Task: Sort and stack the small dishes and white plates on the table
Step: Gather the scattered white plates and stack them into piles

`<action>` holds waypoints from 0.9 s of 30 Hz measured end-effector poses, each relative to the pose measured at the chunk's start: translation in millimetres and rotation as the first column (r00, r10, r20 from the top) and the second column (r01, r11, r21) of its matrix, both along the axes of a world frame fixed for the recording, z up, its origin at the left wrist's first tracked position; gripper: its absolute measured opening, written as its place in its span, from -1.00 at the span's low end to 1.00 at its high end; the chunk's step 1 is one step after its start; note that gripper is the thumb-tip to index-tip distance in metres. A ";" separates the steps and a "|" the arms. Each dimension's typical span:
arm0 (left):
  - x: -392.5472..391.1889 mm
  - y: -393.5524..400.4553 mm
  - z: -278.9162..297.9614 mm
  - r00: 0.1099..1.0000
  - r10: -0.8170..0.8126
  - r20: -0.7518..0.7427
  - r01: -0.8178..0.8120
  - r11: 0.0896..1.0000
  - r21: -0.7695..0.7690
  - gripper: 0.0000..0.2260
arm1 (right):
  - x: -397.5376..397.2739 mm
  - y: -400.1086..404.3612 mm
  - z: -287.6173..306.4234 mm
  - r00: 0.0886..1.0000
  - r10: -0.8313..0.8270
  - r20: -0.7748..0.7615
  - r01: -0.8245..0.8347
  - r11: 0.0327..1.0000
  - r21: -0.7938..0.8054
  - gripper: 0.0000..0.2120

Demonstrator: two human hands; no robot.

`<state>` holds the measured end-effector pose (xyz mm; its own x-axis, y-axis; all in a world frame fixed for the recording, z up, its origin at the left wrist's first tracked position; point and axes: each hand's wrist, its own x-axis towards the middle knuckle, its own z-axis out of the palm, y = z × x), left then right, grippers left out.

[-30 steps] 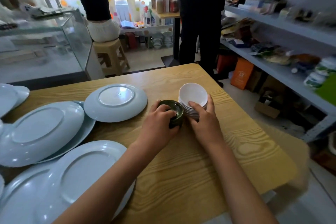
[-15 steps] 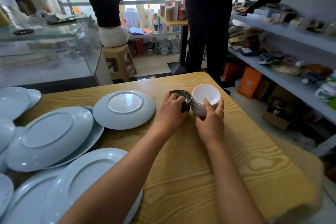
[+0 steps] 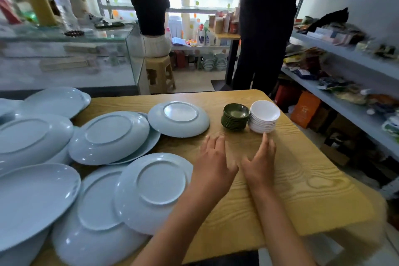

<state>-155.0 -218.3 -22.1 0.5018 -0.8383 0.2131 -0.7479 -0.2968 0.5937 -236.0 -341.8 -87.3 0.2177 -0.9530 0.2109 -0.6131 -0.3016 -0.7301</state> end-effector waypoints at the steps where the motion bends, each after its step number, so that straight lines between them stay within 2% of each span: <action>1: 0.8 16.9 -0.4 1.000 0.020 0.002 -0.020 0.999 -0.031 -0.41 | 0.5 13.2 -0.3 1.000 0.006 0.015 -0.006 1.000 0.014 -0.18; 6: 14.4 95.9 -15.0 0.988 0.144 -0.047 -0.150 0.973 -0.177 -0.62 | 3.3 89.7 -0.5 0.998 0.053 0.041 -0.053 0.999 0.001 -0.25; 9: 29.7 129.4 -20.9 0.986 0.167 -0.002 -0.160 0.945 -0.286 -0.68 | 10.7 124.2 -1.7 0.994 0.081 0.067 -0.080 0.997 -0.011 -0.29; 11: 41.3 147.9 -20.8 0.990 0.119 0.074 -0.101 0.971 -0.216 -0.59 | 16.1 137.0 -2.8 0.990 0.110 0.093 -0.110 0.994 -0.007 -0.32; 12: 44.9 157.2 -21.6 0.991 0.052 0.126 -0.041 0.995 -0.091 -0.52 | 17.9 141.0 -4.0 0.988 0.118 0.096 -0.118 0.993 -0.010 -0.33; 14: 48.6 171.7 -27.1 0.978 -0.070 0.196 0.037 0.985 0.167 -0.37 | 20.6 146.1 -4.0 0.991 0.108 0.080 -0.107 0.994 -0.017 -0.35; 16: 48.6 181.4 -35.2 0.971 -0.098 0.216 0.040 0.965 0.260 -0.28 | 20.7 148.9 -2.6 0.993 0.081 0.083 -0.081 0.997 -0.007 -0.36; 20: 47.7 184.9 -41.5 0.956 -0.051 0.289 -0.035 0.957 0.287 -0.26 | 17.4 151.5 1.4 0.991 0.091 0.099 -0.092 0.996 0.006 -0.39; 23: 46.0 181.2 -45.7 0.932 -0.101 0.349 -0.006 0.956 0.294 -0.28 | 14.7 149.5 -2.7 0.987 0.099 0.123 -0.104 0.994 0.041 -0.41; 27: 40.0 170.1 -59.7 0.887 -0.101 0.451 0.033 0.987 0.156 -0.34 | 15.4 145.1 -2.5 0.984 0.099 0.148 -0.109 0.992 0.061 -0.43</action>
<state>-115.0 -48.2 -81.8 0.3193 -0.9045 0.2828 -0.9467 -0.2909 0.1383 -220.6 -196.8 -89.9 0.2884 -0.9399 0.1825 -0.4680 -0.3047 -0.8295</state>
